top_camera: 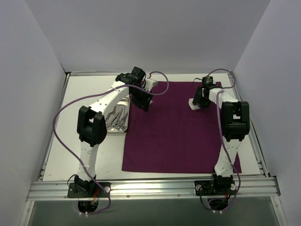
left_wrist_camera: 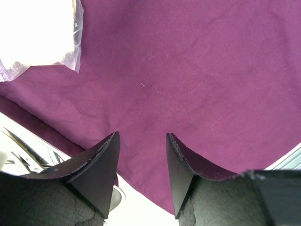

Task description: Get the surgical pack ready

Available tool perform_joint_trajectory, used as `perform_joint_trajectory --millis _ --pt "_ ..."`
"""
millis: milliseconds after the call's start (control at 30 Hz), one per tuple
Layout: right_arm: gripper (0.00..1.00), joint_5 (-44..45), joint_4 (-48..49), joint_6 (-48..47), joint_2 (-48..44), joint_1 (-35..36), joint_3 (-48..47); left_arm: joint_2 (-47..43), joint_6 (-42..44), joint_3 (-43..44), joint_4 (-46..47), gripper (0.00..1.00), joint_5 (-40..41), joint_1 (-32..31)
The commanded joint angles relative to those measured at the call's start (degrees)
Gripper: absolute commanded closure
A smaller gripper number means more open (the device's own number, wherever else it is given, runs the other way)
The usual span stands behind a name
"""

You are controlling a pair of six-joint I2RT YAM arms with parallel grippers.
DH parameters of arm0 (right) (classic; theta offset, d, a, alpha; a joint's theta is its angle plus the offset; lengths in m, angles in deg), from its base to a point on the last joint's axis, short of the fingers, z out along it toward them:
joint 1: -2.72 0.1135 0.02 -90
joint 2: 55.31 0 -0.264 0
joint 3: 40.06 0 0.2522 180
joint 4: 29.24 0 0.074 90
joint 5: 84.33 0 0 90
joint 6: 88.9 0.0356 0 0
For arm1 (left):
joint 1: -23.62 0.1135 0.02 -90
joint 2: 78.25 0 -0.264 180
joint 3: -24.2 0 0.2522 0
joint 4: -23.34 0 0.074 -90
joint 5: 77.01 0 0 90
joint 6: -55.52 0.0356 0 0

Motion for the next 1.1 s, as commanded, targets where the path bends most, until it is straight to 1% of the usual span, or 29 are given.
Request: perform_joint_trajectory --millis 0,67,200,300,400,567,700,867,967,1067 --pt "0.55 6.7 -2.5 0.0 -1.3 0.3 0.9 -3.5 0.1 -0.1 1.4 0.46 -0.4 0.0" --pt "0.51 7.9 -2.9 -0.4 -1.3 0.4 0.9 -3.5 0.1 0.0 1.5 0.46 -0.3 0.0" --pt "0.50 7.8 -2.6 -1.5 -1.6 0.6 1.5 -3.5 0.1 0.0 1.5 0.46 -0.3 0.0" --pt "0.52 6.6 -2.4 -0.6 -2.0 0.8 2.0 -3.5 0.0 0.1 1.5 0.46 -0.3 0.0" --pt "0.53 7.2 -2.3 1.2 -2.7 1.1 2.5 -3.5 0.0 0.0 1.5 0.46 -0.4 -0.1" --pt "0.53 8.9 1.1 6.2 -5.6 1.8 5.8 -3.7 0.1 -0.1 1.5 0.46 -0.6 0.0" --pt "0.53 9.2 3.8 9.7 -5.4 1.8 8.0 -3.8 0.0 -0.4 1.7 0.46 -0.9 0.0" --pt "0.53 9.3 6.4 11.0 -5.0 1.8 10.0 -4.1 0.3 -0.4 1.4 0.46 -0.7 0.0" --pt "0.53 7.6 7.8 10.9 -4.2 1.9 9.9 -4.1 0.3 -0.6 1.3 0.46 -0.5 0.0" --pt "0.56 7.7 8.3 11.2 -3.3 2.2 9.1 -4.1 0.0 -0.6 1.4 0.46 -0.5 0.0"
